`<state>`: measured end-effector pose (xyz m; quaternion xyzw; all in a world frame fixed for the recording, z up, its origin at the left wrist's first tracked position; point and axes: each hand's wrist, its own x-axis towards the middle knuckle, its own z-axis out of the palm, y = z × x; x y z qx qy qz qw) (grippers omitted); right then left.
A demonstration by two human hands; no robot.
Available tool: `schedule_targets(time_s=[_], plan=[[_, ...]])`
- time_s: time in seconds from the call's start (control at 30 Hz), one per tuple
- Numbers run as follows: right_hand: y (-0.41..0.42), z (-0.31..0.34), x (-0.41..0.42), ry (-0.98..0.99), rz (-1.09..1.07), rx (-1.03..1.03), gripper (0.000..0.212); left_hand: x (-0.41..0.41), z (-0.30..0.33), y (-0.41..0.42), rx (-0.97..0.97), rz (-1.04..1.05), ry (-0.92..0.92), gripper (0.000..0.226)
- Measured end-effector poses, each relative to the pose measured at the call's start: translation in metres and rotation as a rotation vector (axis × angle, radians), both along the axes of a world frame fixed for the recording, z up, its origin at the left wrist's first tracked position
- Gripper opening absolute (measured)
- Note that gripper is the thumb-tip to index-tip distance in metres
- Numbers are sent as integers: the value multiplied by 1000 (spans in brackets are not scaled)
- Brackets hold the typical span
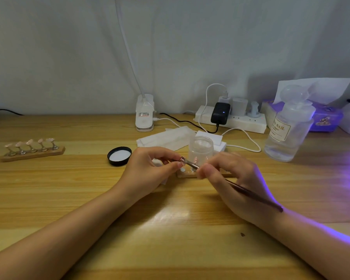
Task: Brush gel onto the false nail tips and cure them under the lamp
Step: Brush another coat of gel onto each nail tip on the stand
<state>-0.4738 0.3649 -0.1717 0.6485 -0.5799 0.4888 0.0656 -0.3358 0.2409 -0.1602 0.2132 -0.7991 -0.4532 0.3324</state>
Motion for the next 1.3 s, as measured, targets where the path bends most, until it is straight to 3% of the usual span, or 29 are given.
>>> schedule_targets(time_s=[0.2, 0.43, 0.57, 0.7, 0.83, 1.03, 1.17, 1.3], plan=[[2, -2, -1, -192, 77, -37, 38, 0, 0, 0, -15, 9, -16, 6], [0, -2, 0, -74, 57, -3, 54, -1, 0, 0, -39, 22, -6, 9], [1, -2, -1, -141, 50, -36, 40, -1, 0, -1, -41, 27, -17, 7], [-2, 0, 0, -79, 13, -6, 37, -1, 0, -1, -48, 27, -17, 12], [2, -2, 0, -108, 52, -27, 48, -1, 1, 1, -48, 24, -17, 7], [-2, 1, 0, -65, -3, 3, 34, -1, 0, -1, -58, 42, -26, 11], [1, -3, 0, -93, 62, -21, 53, -1, 0, 0, -54, 44, -13, 9], [-1, 0, -1, -137, -10, -13, 40, -1, 0, 0, -39, 39, -6, 9]])
